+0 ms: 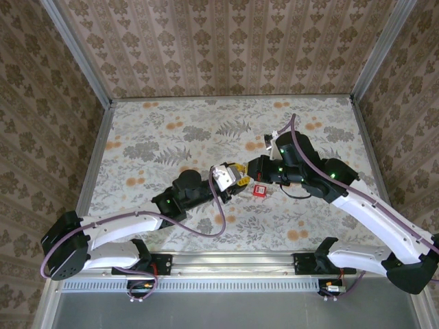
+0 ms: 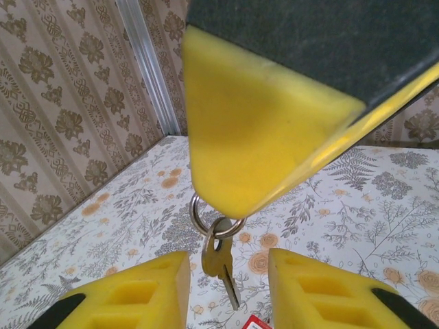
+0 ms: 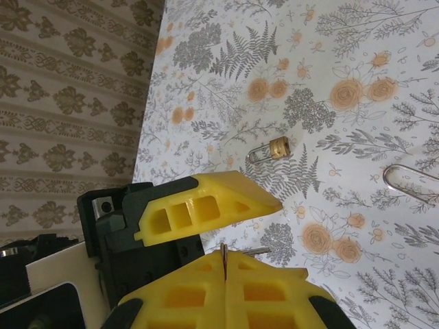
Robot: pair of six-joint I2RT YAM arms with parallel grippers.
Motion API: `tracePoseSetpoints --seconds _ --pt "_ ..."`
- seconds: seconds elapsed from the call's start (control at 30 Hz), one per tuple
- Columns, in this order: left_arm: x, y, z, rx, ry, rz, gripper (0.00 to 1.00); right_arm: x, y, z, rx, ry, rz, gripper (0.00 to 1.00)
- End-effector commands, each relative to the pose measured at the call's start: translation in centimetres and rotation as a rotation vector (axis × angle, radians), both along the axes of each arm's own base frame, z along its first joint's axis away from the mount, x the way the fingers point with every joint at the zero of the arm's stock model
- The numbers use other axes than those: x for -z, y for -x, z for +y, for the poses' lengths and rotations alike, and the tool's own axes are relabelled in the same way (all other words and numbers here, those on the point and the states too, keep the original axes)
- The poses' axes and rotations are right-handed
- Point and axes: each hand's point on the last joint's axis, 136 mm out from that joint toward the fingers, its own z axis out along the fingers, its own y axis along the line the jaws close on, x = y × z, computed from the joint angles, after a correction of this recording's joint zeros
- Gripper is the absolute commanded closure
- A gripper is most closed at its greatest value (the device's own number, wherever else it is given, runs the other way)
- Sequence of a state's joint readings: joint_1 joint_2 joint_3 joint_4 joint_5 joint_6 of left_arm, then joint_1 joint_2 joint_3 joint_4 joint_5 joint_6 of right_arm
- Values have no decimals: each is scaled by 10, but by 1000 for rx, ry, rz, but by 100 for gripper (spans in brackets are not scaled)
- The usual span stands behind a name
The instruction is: Unlock with the key
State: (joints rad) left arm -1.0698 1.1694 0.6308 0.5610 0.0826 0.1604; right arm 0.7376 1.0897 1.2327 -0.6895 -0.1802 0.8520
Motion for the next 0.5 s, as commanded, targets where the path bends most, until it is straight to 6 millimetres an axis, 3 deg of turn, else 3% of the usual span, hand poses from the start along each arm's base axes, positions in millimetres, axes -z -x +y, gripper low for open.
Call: tracePoseSetpoints --seconds 0.0,0.47 --pt "1 -2 1 -6 11 5 70 -8 4 2 -6 -49 -3 100" --pt "0 -4 2 -21 25 4 92 -8 6 0 2 -63 2 100"
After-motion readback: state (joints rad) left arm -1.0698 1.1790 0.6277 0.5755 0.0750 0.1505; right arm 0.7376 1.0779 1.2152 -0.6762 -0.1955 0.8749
